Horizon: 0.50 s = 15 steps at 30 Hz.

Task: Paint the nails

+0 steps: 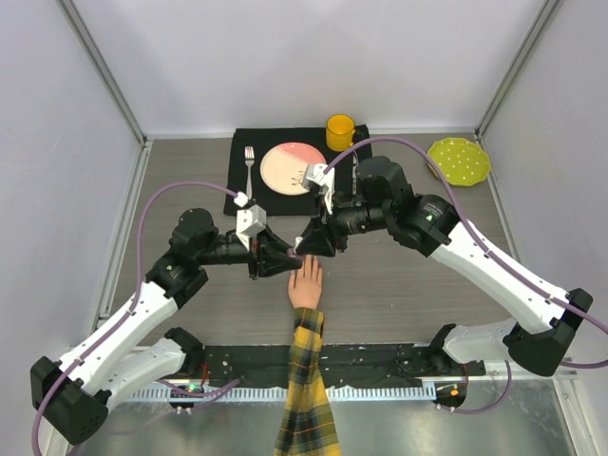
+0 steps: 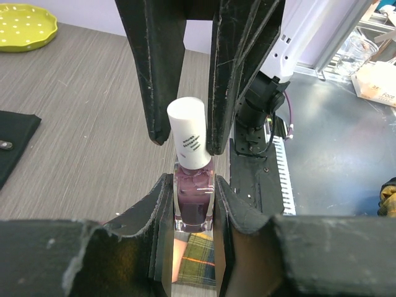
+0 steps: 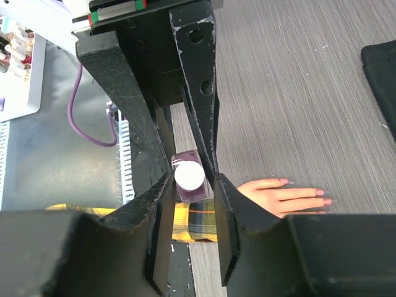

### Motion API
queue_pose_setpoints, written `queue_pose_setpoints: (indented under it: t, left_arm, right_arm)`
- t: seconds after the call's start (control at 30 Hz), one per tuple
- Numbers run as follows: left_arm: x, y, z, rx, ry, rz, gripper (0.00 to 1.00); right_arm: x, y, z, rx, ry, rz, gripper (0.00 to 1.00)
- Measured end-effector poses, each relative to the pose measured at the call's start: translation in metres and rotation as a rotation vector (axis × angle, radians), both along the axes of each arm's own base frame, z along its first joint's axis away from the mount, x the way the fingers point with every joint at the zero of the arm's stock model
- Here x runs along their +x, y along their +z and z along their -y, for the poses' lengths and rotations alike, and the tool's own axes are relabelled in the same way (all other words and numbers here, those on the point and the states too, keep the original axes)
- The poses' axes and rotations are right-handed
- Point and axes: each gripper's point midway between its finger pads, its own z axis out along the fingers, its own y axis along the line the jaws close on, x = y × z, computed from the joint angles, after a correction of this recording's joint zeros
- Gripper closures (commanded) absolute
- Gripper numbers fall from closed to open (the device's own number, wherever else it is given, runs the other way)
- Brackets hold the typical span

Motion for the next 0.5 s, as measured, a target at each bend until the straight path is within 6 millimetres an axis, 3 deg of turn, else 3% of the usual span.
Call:
queue_pose_setpoints:
  t: [0.23, 0.5]
  left_arm:
    - [0.0010, -0.0001, -0.0001, 0.001, 0.006, 0.000, 1.00]
    - [0.0051, -0.0015, -0.0009, 0.012, 0.032, -0.008, 1.00]
  right_arm:
    - [-0.0006, 0.0069, -0.0022, 0.014, 0.012, 0.006, 0.74]
    - [0.0002, 0.0056, -0.0034, 0.011, 0.014, 0.003, 0.75]
